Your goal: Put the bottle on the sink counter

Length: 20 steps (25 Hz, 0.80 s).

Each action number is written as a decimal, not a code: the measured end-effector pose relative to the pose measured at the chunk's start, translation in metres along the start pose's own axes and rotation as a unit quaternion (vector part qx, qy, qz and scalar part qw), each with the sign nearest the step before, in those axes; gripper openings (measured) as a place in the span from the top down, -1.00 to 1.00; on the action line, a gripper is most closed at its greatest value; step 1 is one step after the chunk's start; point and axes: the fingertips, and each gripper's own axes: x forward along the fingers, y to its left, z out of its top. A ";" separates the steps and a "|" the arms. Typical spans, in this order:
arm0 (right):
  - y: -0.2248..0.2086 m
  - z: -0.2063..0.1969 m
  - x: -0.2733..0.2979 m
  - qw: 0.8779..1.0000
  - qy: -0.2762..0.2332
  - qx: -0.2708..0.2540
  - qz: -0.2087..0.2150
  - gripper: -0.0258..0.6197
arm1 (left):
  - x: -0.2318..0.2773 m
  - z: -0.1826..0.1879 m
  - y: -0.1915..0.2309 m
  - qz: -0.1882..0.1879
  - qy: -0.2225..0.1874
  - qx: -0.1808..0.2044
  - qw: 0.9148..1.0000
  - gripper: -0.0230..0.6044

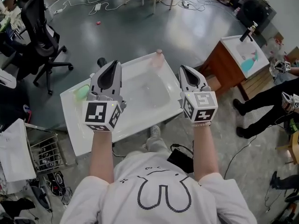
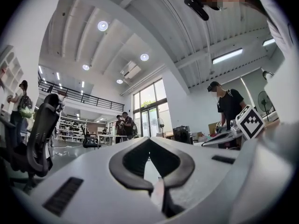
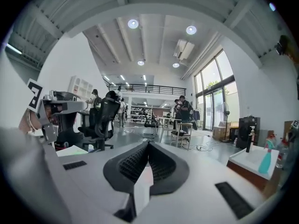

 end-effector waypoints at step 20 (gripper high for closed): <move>-0.006 0.051 -0.082 0.996 -0.051 -0.070 -0.027 0.83 | -0.025 0.032 -0.022 0.017 -0.028 0.038 0.999 0.90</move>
